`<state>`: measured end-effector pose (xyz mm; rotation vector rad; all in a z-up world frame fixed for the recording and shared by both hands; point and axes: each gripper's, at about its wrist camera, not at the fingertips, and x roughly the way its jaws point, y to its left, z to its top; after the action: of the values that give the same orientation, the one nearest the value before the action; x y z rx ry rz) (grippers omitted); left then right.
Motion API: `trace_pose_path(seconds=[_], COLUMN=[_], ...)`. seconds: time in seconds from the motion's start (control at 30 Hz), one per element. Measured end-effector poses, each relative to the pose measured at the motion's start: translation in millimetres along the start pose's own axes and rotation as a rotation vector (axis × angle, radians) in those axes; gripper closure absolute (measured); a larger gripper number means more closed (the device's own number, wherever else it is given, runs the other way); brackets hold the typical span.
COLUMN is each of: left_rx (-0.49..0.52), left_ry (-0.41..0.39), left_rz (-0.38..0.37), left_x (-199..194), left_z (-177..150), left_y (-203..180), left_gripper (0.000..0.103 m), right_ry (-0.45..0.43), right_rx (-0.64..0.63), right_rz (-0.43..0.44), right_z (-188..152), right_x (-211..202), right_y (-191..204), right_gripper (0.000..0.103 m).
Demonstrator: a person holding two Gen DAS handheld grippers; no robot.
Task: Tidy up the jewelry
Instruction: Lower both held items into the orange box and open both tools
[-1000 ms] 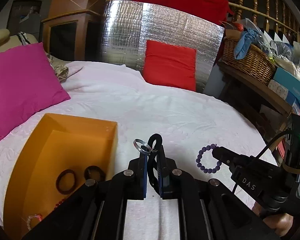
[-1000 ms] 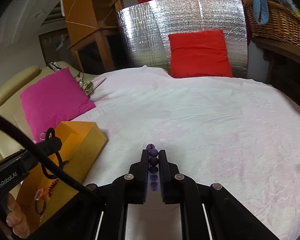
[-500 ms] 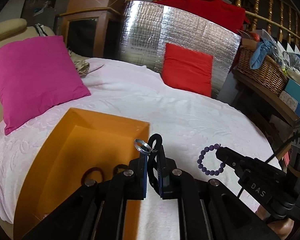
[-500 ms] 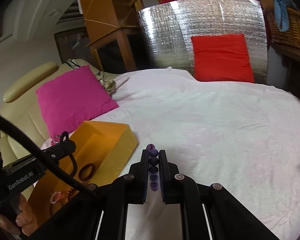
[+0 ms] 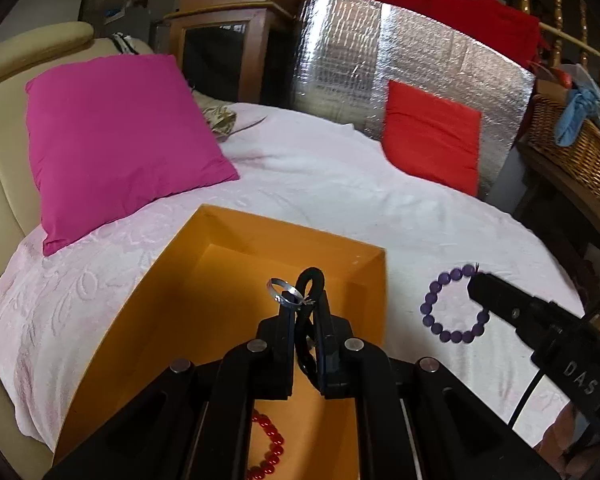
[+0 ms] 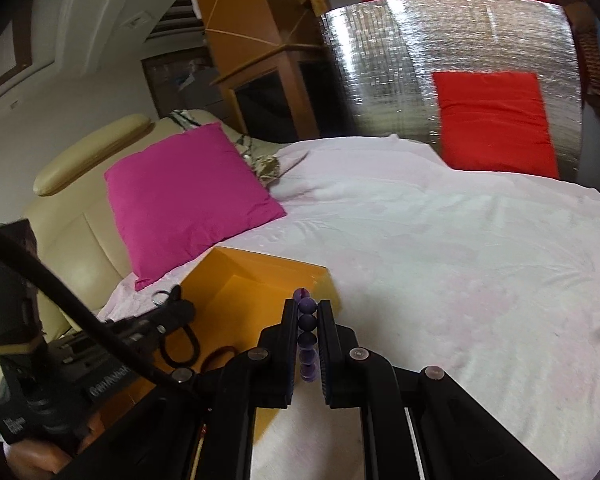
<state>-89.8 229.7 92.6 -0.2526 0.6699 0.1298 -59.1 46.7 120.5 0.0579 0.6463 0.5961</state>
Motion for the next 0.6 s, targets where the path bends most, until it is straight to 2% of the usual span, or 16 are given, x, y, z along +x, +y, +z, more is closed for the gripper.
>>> trace_pose_path(seconds=[0.2, 0.47, 0.6], left_rx=[-0.014, 0.005, -0.004], left_ry=[0.018, 0.027, 0.05], left_rz=[0.07, 0.209, 0.233], left_x=[15.9, 38.2, 47.8], left_z=[3.9, 12.5, 12.6], left_y=[9.0, 20.8, 28.5], left_gripper=[0.094, 0.094, 0.094], right_ry=[0.0, 0.017, 0.023], right_rx=[-0.017, -0.035, -0.027], right_rz=[0.06, 0.098, 0.116], right_z=[15.2, 21.1, 22.6], right_x=[19.9, 42.8, 51.0], right_y=[4.6, 10.6, 12.1], right_gripper=[0.092, 0.092, 0.092])
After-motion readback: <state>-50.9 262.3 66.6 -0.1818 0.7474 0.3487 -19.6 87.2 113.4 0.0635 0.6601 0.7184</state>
